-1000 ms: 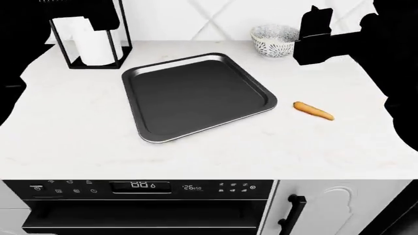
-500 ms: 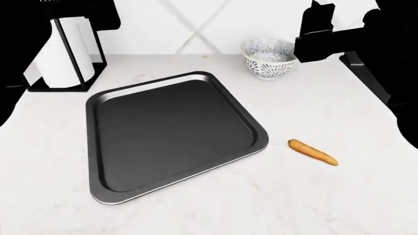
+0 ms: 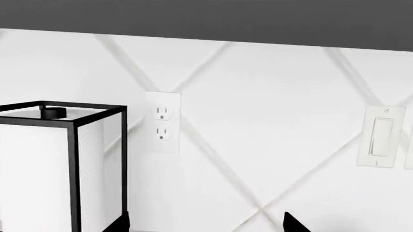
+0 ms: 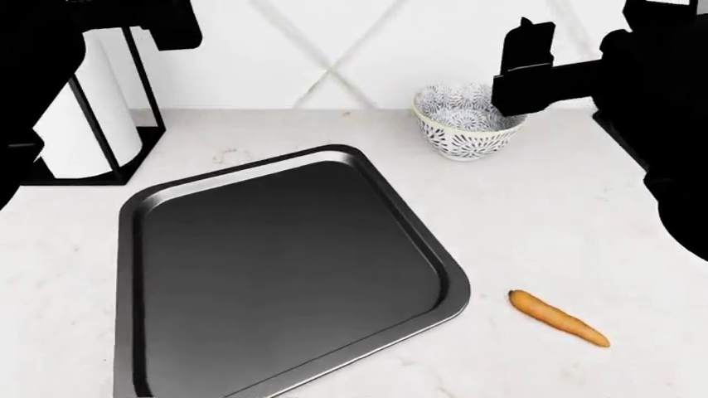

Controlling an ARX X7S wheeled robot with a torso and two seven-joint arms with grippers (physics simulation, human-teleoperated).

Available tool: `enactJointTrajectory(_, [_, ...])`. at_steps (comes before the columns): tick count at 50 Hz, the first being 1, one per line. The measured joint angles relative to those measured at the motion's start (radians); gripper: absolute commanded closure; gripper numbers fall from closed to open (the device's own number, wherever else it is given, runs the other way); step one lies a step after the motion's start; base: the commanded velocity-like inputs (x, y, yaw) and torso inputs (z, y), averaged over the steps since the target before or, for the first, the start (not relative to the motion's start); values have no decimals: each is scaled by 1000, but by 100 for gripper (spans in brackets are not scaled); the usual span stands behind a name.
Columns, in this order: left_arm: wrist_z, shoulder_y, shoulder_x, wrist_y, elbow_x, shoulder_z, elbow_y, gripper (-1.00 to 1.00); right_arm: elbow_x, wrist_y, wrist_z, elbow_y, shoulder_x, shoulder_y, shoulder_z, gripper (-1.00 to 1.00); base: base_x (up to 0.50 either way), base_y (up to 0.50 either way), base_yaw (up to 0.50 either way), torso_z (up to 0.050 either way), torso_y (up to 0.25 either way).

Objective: Place the two vegetables and bowl onto the tray for setting up a vegetable dip station.

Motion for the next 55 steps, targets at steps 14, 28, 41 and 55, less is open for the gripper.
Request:
enactJointTrajectory(14, [-6, -4, -6, 6, -9, -1, 0, -100, 30, -3, 54, 92, -23, -19, -40, -100, 0, 0, 0, 0, 0])
enactJointTrajectory(28, [-16, -9, -15, 13, -20, -4, 1, -100, -120, -103, -108, 478, -129, 107, -127, -100, 0, 0, 0, 0, 0])
enactJointTrajectory(41, [-17, -9, -20, 19, -23, -4, 1, -100, -404, -316, -460, 1142, -312, 365, -315, -100, 0, 0, 0, 0, 1])
enactJointTrajectory(55, [-14, -9, -22, 23, -21, 0, -3, -100, -725, -462, -643, 1565, -431, 518, -307, -100, 0, 0, 0, 0, 0])
